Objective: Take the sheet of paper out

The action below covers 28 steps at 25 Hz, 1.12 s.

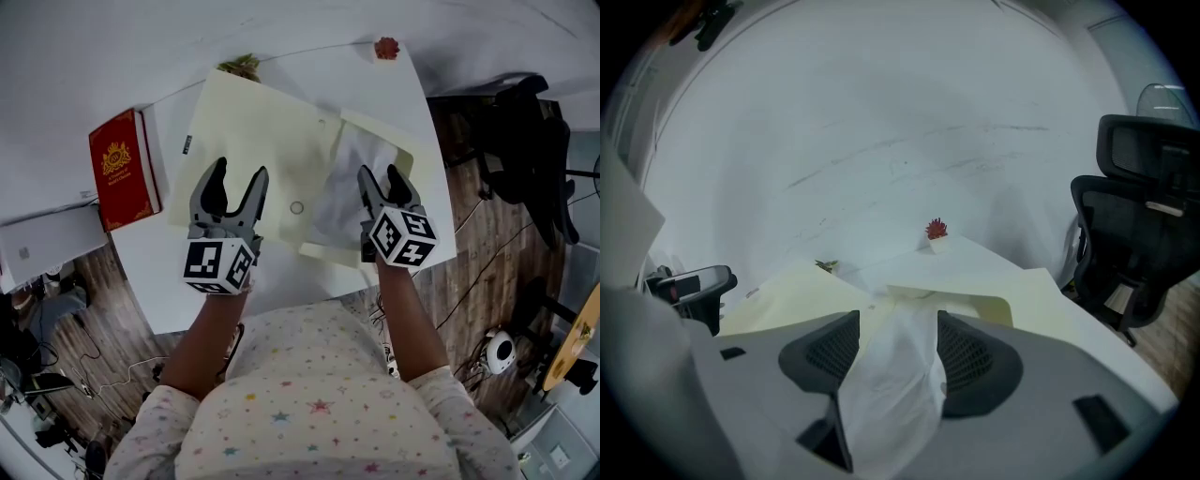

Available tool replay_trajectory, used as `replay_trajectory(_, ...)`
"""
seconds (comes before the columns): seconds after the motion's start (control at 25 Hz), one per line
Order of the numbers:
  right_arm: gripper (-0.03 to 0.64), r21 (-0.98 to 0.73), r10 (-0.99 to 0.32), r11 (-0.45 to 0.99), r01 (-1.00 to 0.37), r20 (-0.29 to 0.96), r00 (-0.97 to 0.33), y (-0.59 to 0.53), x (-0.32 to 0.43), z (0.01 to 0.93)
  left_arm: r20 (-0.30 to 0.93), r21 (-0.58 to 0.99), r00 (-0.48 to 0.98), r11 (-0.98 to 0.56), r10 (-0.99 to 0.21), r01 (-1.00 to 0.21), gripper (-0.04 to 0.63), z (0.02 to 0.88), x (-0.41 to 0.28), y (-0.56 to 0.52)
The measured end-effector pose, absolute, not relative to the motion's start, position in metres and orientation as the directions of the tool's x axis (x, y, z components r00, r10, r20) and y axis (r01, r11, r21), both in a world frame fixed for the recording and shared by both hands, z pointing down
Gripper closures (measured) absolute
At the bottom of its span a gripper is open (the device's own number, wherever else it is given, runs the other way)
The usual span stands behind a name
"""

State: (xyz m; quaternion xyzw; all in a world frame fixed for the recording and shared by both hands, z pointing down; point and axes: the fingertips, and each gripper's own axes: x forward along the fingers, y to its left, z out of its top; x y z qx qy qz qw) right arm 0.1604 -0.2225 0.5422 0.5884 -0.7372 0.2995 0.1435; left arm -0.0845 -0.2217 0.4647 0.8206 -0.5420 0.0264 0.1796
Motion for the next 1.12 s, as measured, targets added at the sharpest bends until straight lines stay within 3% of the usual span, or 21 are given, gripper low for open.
replay_trajectory(0.84,0.360,-0.207,-0.650,0.159,-0.965,0.714,-0.260,-0.221,0.148,0.591,0.269,0.259,0.409,-0.344,-0.872,-0.903,0.321,0.479,-0.082,-0.223)
replay_trajectory(1.12,0.364,-0.154,-0.611,0.114,-0.982,0.768,-0.191,-0.223,0.152,0.604,0.275,0.257,0.403,-0.337,-0.873,-0.906,0.321,0.480,-0.086,-0.221)
